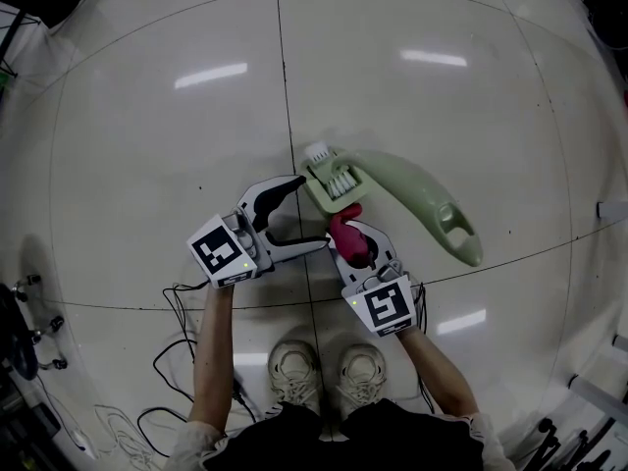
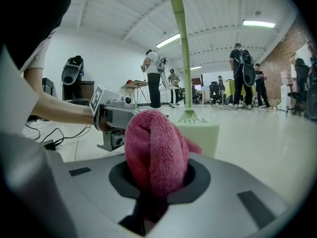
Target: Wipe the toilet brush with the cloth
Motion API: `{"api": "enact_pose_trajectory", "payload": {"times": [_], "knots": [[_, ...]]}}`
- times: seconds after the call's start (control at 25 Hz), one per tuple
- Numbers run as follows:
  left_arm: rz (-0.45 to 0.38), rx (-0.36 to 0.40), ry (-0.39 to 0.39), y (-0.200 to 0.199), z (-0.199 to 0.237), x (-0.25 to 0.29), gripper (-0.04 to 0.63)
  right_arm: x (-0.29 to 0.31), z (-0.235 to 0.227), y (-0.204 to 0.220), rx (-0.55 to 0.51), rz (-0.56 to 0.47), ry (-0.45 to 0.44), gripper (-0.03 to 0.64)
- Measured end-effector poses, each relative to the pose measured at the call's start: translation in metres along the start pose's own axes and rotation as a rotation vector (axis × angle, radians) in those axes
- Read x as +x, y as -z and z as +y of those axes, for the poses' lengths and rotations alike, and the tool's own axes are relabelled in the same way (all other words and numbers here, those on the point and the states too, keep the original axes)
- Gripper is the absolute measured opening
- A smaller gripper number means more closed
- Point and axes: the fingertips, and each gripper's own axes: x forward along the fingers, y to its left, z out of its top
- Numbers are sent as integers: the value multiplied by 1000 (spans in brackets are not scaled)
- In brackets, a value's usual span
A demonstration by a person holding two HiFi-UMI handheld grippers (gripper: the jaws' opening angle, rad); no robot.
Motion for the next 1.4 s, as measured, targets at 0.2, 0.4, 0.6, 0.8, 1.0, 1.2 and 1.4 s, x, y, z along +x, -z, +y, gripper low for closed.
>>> {"api": "enact_pose_trajectory", "payload": {"times": [0.2,0.4,0.6,0.8,1.0,1.2,1.4], "knots": [[54,24,-16,11,17,0,405,-2,-7,4,3,11,8,69],[60,14,6,12,18,6,405,-1,-8,4,-1,12,21,69],[17,-10,3,8,6,4,405,-2,-15,5,-31,24,46,69],[36,-16,41,11,-12,7,405,-9,-40,7,9,25,122,69],[15,-39,83,12,-33,20,405,-15,-74,8,13,34,209,69],[-28,-60,77,7,-41,19,405,-18,-91,5,2,32,252,69],[52,-11,-104,24,3,-8,405,-23,-73,-2,24,-2,213,69]]}}
